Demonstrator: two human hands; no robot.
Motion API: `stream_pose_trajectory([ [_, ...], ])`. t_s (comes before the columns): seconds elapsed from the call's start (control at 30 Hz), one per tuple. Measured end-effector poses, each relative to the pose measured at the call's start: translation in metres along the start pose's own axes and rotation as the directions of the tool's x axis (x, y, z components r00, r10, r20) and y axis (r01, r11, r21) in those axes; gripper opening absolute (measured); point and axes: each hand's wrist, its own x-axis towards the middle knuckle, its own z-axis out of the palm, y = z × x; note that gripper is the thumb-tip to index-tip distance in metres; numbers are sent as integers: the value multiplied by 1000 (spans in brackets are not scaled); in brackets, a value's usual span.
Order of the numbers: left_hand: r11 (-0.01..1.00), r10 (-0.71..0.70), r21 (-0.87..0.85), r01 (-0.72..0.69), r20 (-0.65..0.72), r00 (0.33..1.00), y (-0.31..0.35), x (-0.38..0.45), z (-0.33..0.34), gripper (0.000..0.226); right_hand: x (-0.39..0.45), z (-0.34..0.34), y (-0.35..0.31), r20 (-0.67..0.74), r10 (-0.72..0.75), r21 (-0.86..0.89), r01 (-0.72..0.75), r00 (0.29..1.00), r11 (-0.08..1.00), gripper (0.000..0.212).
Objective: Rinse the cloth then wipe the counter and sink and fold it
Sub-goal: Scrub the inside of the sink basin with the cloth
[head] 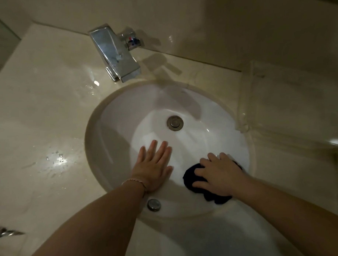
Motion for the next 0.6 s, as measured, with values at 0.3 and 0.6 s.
stream_pose_trajectory([
  [0.3,1000,-3,18,4,-36,999,0,-1,2,68,68,5,44,-331,262,-139,-322,906,937,36],
  [0.6,1000,-1,12,1,-28,1000,2,-3,-2,67,64,12,15,-310,309,172,-266,899,948,33],
])
